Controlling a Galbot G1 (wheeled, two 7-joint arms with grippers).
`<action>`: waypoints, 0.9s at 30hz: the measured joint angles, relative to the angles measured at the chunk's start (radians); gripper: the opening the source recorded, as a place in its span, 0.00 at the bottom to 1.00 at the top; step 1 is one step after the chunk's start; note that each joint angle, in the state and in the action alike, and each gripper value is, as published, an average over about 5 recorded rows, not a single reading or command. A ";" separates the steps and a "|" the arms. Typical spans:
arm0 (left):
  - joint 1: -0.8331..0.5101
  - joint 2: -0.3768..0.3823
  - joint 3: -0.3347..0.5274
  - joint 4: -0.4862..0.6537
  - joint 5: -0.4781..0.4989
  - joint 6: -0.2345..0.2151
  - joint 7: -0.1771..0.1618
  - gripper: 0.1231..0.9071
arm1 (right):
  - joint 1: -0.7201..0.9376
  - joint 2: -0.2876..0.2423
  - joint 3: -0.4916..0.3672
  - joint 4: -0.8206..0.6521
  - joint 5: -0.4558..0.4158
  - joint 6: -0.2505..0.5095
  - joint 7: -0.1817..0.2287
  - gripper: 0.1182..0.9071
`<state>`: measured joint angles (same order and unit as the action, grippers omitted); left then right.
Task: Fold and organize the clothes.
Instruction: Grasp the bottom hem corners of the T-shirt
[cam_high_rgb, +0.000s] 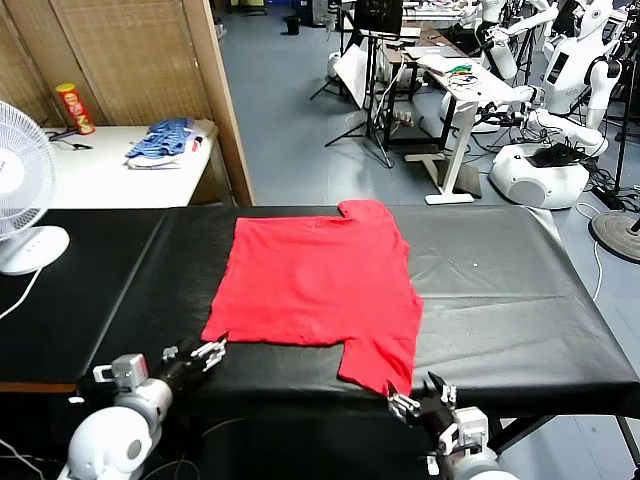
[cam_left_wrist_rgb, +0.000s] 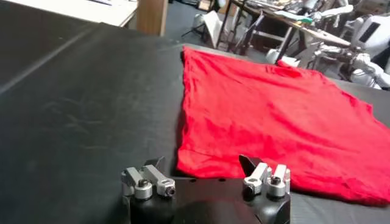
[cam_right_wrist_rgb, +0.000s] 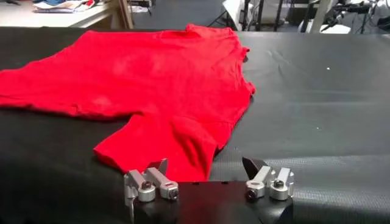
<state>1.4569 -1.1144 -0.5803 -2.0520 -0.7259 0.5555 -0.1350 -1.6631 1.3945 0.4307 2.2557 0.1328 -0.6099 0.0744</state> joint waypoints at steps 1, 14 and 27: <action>0.000 -0.001 0.001 0.001 0.005 -0.001 0.001 0.86 | 0.000 0.001 -0.001 -0.001 -0.002 0.000 0.000 0.81; -0.013 -0.012 0.010 0.051 0.043 -0.020 0.002 0.41 | -0.009 0.016 -0.016 -0.023 -0.028 0.004 0.001 0.25; 0.024 -0.027 0.007 0.014 0.056 -0.025 -0.003 0.00 | -0.093 -0.005 0.031 0.088 0.015 -0.020 0.030 0.00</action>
<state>1.4811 -1.1413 -0.5734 -2.0385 -0.6696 0.5301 -0.1383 -1.7565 1.3894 0.4617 2.3441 0.1475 -0.6297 0.1043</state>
